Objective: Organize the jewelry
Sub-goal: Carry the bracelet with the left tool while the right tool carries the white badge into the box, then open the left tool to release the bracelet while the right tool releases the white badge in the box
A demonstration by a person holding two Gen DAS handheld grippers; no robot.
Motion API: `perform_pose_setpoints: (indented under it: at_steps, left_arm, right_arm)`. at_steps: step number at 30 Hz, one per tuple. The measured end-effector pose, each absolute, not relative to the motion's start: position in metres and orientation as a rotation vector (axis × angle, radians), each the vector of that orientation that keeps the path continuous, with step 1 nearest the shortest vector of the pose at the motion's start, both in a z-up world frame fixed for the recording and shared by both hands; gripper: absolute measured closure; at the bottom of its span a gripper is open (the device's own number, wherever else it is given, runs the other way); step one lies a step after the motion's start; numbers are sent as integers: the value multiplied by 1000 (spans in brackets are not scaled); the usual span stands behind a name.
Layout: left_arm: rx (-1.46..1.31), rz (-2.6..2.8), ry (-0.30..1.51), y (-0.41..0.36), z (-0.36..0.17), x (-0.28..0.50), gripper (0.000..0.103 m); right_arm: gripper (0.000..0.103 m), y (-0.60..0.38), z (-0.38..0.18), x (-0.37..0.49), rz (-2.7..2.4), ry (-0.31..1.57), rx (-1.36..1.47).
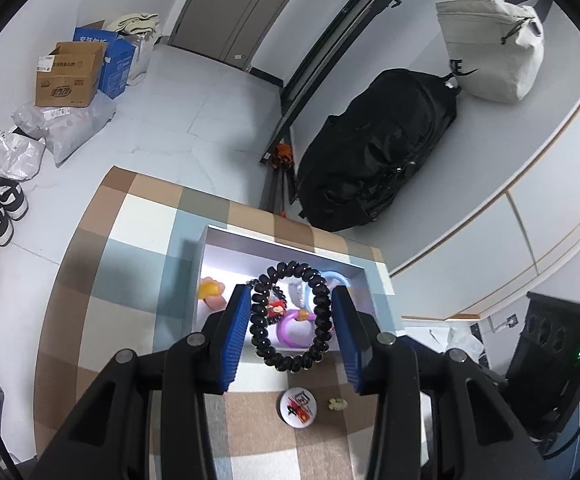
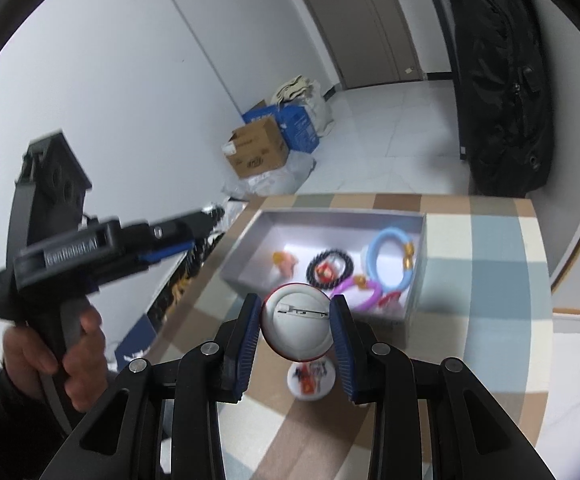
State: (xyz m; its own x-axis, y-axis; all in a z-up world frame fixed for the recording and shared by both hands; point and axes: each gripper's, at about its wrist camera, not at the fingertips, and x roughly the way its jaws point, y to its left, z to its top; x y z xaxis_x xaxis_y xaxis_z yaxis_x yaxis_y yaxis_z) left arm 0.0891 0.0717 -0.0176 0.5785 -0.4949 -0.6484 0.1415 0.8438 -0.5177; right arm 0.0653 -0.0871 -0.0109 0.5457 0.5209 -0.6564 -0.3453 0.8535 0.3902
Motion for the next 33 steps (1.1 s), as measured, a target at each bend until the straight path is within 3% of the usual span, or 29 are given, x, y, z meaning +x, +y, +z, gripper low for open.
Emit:
perform_pose_setpoints:
  at_steps: [33]
  left_arm:
    - [-339,-319,1003,40,-48,130,67]
  right_arm:
    - [69,-103,-37,134,435,938,402]
